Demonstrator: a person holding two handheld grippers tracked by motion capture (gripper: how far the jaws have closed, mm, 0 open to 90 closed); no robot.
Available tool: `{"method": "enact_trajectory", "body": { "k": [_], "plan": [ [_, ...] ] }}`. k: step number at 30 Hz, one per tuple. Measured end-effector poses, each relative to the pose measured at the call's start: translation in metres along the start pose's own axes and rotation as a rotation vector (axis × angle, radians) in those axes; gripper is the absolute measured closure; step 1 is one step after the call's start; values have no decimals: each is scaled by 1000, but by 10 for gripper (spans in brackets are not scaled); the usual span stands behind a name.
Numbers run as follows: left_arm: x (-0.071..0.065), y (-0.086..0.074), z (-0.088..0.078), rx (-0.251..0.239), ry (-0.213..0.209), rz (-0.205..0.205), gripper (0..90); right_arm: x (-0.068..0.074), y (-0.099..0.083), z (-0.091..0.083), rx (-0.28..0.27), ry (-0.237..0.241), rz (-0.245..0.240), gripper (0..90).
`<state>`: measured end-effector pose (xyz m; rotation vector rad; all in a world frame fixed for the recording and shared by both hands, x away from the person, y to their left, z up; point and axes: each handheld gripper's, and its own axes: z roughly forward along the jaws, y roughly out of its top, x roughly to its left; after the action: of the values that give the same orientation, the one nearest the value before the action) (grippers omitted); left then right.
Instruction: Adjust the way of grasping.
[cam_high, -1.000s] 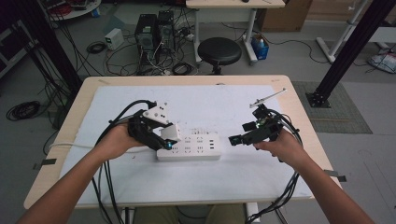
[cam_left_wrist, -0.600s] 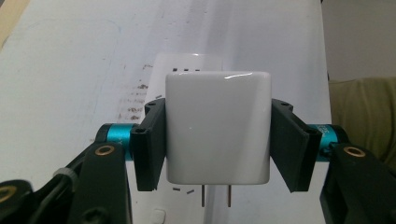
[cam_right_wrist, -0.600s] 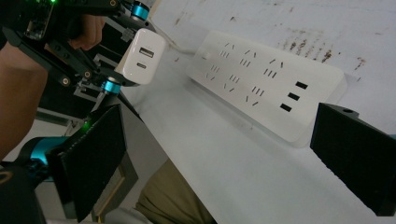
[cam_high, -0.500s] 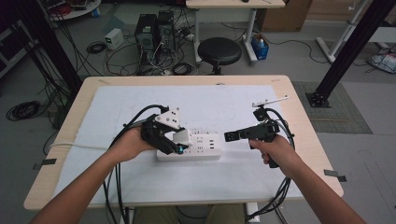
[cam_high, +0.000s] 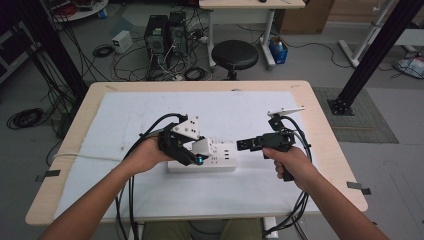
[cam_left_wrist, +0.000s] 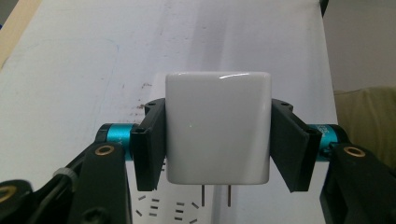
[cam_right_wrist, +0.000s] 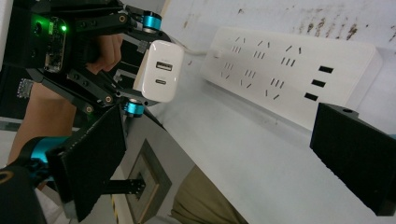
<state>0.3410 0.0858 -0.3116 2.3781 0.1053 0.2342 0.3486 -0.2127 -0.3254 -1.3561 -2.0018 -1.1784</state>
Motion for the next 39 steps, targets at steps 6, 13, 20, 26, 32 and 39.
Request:
{"method": "enact_trajectory", "body": {
  "k": [6,13,20,26,32,39],
  "plan": [
    [-3,4,5,6,-10,30,423,1,-1,4,10,19,23,45],
    [-6,13,11,-17,-16,43,423,3,1,16,36,25,41,47],
    [-8,19,19,-34,-14,60,424,8,4,28,60,52,50,80],
    [-9,24,24,-52,-15,61,423,7,6,33,51,72,62,154],
    [-10,26,26,-62,-17,62,423,6,8,40,68,73,63,187],
    [-10,27,27,-67,-14,68,423,4,10,46,80,118,67,321]
  ]
}}
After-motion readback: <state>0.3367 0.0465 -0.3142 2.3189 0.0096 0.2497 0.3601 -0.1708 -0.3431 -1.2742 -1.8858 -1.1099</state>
